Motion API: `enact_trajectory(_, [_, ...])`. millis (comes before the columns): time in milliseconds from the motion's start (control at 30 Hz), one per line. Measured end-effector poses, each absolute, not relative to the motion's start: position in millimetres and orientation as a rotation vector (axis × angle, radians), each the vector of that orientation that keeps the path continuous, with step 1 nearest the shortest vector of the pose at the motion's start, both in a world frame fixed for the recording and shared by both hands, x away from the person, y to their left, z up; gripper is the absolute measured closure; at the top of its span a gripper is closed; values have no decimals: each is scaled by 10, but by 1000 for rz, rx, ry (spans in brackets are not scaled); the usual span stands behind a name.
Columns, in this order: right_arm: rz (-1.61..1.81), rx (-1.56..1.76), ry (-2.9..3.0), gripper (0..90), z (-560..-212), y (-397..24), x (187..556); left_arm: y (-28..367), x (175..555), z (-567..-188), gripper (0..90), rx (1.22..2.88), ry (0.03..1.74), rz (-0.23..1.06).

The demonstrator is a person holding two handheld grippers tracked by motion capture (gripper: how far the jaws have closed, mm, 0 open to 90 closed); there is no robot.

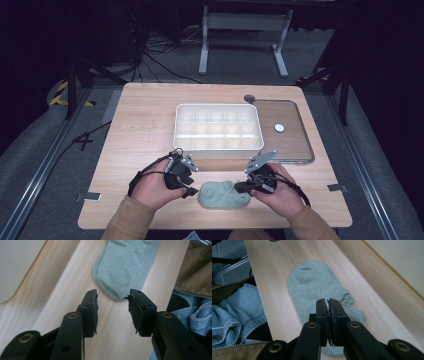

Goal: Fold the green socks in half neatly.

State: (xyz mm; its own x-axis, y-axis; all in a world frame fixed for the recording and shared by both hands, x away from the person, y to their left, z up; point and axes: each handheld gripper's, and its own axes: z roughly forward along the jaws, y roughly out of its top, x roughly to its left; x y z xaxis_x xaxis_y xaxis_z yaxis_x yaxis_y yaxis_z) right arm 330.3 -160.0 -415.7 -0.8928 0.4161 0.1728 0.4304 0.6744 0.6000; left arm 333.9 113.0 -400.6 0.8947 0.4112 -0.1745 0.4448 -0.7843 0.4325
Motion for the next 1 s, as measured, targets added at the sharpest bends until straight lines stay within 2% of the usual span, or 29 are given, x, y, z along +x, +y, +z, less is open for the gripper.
enact_trajectory(133, [-1020,-682,-2873,885,-4320,-1396,3256,1051,3341,-4122,605,2597,626,-126])
enact_trajectory(367, [-1036,-693,-2913,890,-4471,-1272,3257,993,3346,-4234,592,2616,639,-164])
enact_trajectory(667, [-983,-696,-2958,898,-4591,-1178,3247,981,3367,-4337,521,2674,636,-199])
enact_trajectory(1000, [-993,-674,-2966,900,-4599,-1189,3231,892,3427,-4469,544,2646,648,-200])
